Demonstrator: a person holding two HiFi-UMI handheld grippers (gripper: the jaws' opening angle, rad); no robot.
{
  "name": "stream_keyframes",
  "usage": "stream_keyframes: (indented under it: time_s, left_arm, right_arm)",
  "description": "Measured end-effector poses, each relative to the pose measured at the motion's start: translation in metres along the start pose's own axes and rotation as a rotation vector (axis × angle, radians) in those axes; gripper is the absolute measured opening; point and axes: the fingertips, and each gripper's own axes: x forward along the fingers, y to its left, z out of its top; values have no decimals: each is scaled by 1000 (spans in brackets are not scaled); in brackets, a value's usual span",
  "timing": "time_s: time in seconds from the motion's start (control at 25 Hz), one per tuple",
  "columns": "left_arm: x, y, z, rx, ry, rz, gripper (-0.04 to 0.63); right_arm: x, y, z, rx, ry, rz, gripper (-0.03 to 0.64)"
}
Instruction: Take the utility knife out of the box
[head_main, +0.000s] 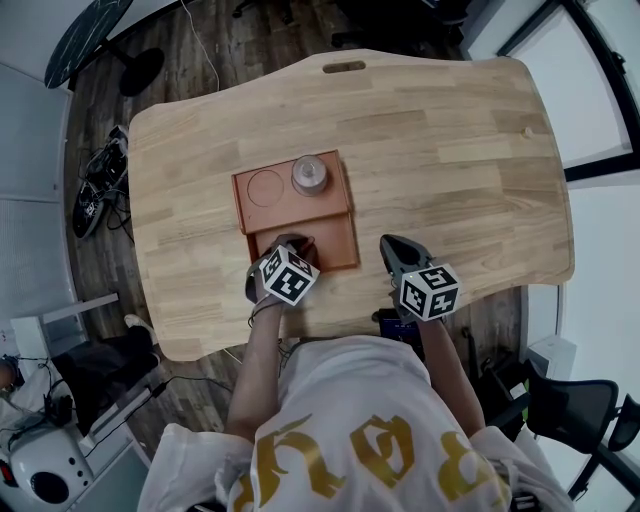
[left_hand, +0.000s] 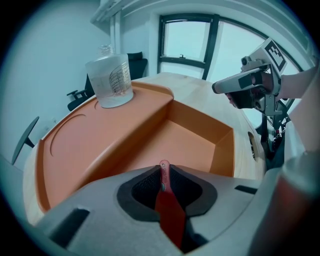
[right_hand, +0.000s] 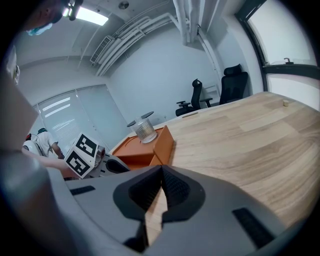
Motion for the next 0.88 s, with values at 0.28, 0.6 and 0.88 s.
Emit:
stream_keyframes:
  time_s: [0.28, 0.6, 0.88]
  left_arm:
    - [-3, 4, 4, -27, -31, 14, 58]
    - [-9, 4, 9, -36, -56, 3, 58]
    - [-19, -1, 24, -18, -102, 1, 58]
  right_arm:
    - [-3, 1, 2, -5, -10, -8, 11]
    - [-5, 4, 7, 4, -24, -4, 11]
    - [-6, 10, 17, -11, -46, 0, 11]
